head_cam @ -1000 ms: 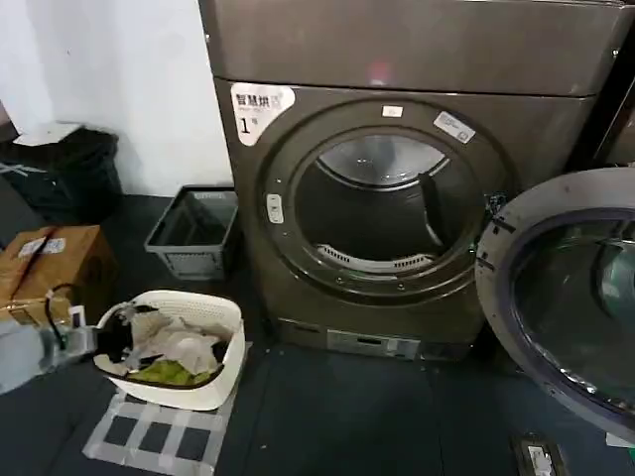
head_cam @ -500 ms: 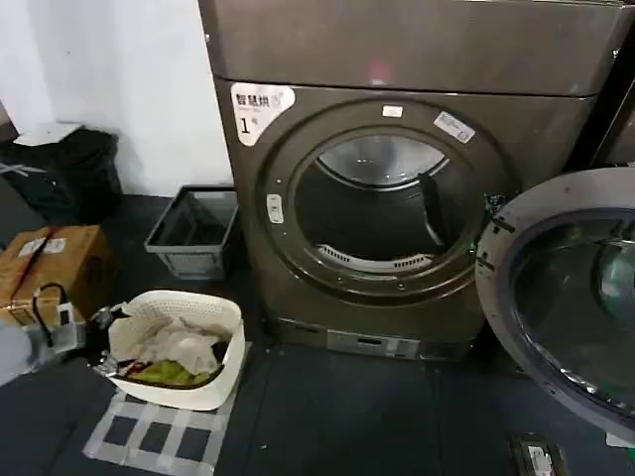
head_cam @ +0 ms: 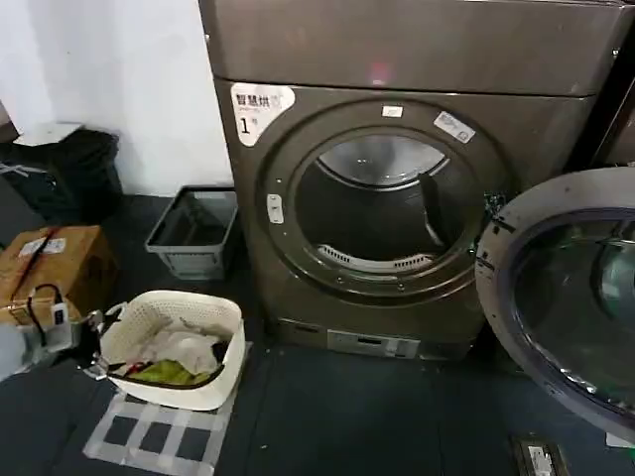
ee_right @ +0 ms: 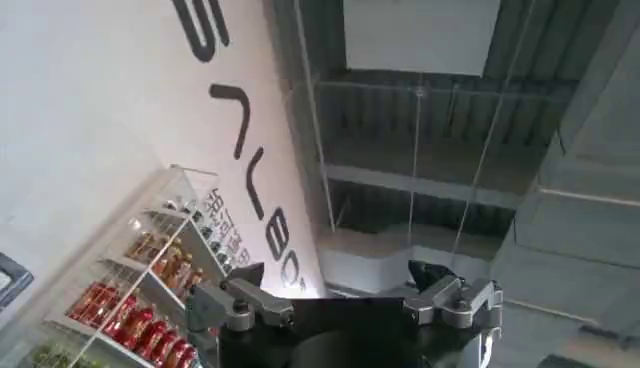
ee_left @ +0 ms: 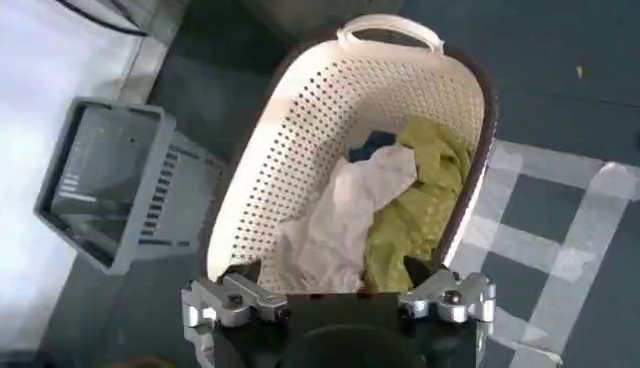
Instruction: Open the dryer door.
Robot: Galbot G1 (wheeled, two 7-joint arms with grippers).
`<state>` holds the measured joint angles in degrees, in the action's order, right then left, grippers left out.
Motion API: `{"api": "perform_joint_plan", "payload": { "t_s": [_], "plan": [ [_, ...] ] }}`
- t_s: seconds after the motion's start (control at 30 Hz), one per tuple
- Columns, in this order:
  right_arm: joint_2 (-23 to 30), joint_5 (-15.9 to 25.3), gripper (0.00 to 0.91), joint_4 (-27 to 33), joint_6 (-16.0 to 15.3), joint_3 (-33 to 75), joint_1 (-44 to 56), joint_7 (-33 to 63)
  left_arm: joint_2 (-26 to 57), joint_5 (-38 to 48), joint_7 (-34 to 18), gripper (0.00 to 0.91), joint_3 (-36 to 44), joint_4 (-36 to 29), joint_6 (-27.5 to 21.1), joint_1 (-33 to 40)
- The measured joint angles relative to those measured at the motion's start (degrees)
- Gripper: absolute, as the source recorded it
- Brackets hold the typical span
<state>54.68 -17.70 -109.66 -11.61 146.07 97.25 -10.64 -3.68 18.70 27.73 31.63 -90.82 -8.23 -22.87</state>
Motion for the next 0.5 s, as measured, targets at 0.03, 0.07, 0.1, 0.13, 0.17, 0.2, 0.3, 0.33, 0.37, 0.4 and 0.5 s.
{"api": "perform_joint_plan", "payload": {
  "t_s": [0.03,0.07,0.1,0.13,0.17,0.2,0.3,0.33,0.37,0.4,0.5],
  "plan": [
    [0.1,0.0,0.907,-0.1,0.0,0.0,0.0,0.0,-0.1,0.0,0.0,0.907,-0.1,0.2,0.2,0.0],
    [0.1,0.0,0.907,-0.1,0.0,0.0,0.0,0.0,-0.1,0.0,0.1,0.907,-0.1,0.4,0.3,0.1],
    [0.2,0.0,0.907,-0.2,0.0,0.0,0.0,0.0,-0.2,0.0,0.1,0.907,-0.1,0.5,0.3,0.1],
    [0.2,0.0,0.907,-0.2,0.0,0.1,0.0,0.0,-0.2,-0.1,0.1,0.907,-0.1,0.6,0.3,0.1],
    [0.1,0.0,0.907,-0.2,0.0,0.1,0.1,0.0,-0.2,-0.1,0.2,0.907,-0.1,0.7,0.4,0.1],
    [0.1,0.0,0.907,-0.1,0.1,0.1,0.1,0.0,-0.2,-0.2,0.5,0.907,-0.1,0.9,0.4,0.1],
    [0.1,0.2,0.907,-0.2,0.2,0.2,0.1,0.0,-0.6,-0.9,1.2,0.907,-0.3,1.5,0.9,0.1],
    [0.1,0.2,0.907,-0.3,0.2,0.2,0.1,0.0,-0.6,-1.1,1.2,0.907,-0.4,1.7,1.0,0.2],
    [0.1,0.2,0.907,-0.3,0.2,0.2,0.1,0.0,-0.7,-1.3,1.3,0.907,-0.5,1.9,1.1,0.2],
    [0.1,0.2,0.907,-0.3,0.2,0.2,0.1,0.0,-0.7,-1.5,1.4,0.907,-0.6,2.0,1.1,0.2],
    [0.1,0.2,0.907,-0.2,0.2,0.2,0.1,0.0,-0.6,-1.7,1.6,0.907,-0.7,2.1,1.2,0.2]
  ]
}}
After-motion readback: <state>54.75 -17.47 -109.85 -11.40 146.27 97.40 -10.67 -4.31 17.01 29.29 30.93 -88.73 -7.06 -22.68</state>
